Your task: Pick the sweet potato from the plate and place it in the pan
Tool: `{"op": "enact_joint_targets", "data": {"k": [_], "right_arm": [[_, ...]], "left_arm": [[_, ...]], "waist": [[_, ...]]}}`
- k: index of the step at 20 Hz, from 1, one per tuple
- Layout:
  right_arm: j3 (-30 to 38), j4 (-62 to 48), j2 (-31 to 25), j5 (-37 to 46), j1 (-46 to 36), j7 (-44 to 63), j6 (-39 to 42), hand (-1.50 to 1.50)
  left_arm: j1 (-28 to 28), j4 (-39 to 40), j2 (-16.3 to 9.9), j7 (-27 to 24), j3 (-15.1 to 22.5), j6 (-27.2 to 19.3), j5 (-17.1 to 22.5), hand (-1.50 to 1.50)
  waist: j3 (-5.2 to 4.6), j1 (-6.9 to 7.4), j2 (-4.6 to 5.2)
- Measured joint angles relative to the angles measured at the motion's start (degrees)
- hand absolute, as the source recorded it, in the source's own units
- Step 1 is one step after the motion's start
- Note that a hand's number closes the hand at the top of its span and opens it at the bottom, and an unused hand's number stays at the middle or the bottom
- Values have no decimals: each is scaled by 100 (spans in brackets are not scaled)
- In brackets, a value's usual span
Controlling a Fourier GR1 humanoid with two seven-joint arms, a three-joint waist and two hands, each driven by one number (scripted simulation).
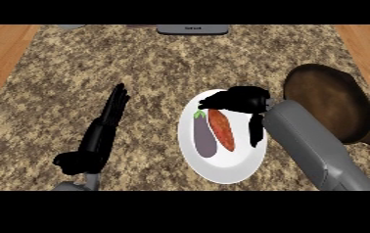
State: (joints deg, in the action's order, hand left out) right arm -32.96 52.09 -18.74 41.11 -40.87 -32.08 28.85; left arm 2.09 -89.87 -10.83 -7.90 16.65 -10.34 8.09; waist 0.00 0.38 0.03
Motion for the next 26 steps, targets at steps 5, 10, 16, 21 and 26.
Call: {"op": "enact_joint_targets", "data": {"k": [5,10,16,21,26], "right_arm": [[313,-130,304,241,90,33,32,-150],[498,-778,652,591,-109,-144,-148,-150],[609,-1230,1053,1029,-79,-26,-397,-150],[388,-1615,1104,1507,-227,-492,-846,150],[451,-1946,1188,1848,-370,-899,-1296,150]], "left_arm": [[49,96,103,-32,-154,115,-91,0],[168,80,243,129,-217,145,-200,0],[58,101,225,21,-385,375,-217,0],[41,68,290,38,-377,402,-283,0],[9,120,417,-19,-385,405,-387,0]], "waist": [[0,-4,1],[0,12,6],[0,16,7],[-8,37,-31],[-7,37,-64]]}}
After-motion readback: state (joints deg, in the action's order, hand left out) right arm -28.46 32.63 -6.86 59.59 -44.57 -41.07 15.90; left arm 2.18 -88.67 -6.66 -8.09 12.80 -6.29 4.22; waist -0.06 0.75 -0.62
